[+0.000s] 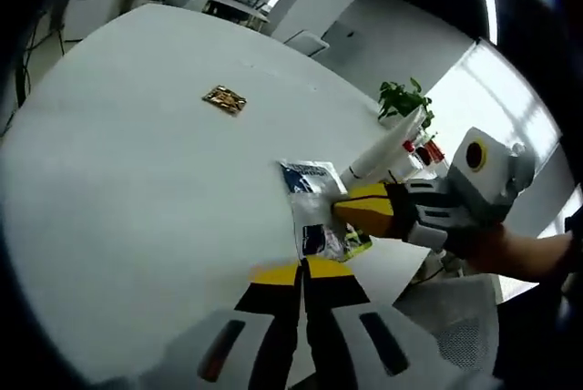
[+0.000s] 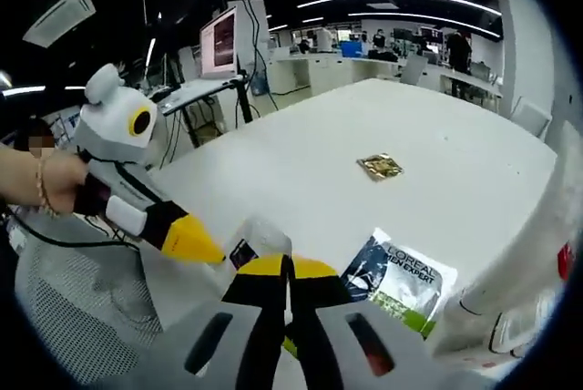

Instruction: Arrange the skincare products in the storage area until every visible bottle or jar stands upright without overlapping.

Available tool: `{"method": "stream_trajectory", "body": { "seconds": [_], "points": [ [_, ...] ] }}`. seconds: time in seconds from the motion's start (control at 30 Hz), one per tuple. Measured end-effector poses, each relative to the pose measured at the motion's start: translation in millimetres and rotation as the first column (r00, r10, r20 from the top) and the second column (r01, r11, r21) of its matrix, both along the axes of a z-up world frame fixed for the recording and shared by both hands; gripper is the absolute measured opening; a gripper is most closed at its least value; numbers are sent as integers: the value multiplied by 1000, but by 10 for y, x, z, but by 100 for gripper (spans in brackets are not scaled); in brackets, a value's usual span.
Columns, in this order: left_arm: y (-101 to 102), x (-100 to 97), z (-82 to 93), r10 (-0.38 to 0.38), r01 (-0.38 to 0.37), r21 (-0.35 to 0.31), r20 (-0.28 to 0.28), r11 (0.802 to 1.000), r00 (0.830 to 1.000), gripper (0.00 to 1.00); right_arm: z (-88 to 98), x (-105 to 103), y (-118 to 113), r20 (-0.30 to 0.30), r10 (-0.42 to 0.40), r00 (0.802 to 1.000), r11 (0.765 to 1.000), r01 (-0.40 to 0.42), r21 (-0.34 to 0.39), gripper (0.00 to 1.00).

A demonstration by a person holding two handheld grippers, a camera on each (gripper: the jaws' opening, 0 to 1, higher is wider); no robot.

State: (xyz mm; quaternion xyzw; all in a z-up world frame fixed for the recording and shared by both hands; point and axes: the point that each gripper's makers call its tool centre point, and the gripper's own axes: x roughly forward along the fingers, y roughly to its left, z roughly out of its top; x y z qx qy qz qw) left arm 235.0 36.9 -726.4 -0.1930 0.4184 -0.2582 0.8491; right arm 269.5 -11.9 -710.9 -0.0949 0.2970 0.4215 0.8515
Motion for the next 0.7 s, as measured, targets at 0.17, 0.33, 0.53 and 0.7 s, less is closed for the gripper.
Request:
{"method": "stream_trajectory", "body": {
  "seconds": [0.17, 0.33, 0.53, 0.7],
  "points": [
    [-21, 34, -123, -35, 35, 50, -11, 998, 999, 0, -241, 65, -24, 6, 22, 1000, 995, -21, -94, 1],
    [-39, 49, -290, -127, 124, 181, 6, 976, 992, 0, -400, 57, -12, 11, 51, 999, 988, -49, -150, 1],
    [-58, 57, -335, -173, 164, 240, 20, 957, 985, 0, -499, 63, -3, 17, 73, 997, 981, -68, -184, 1],
    [-5, 100, -382, -211, 193, 282, 34, 940, 977, 1, -549, 56, 6, 24, 91, 996, 975, -85, -206, 1]
  ]
}}
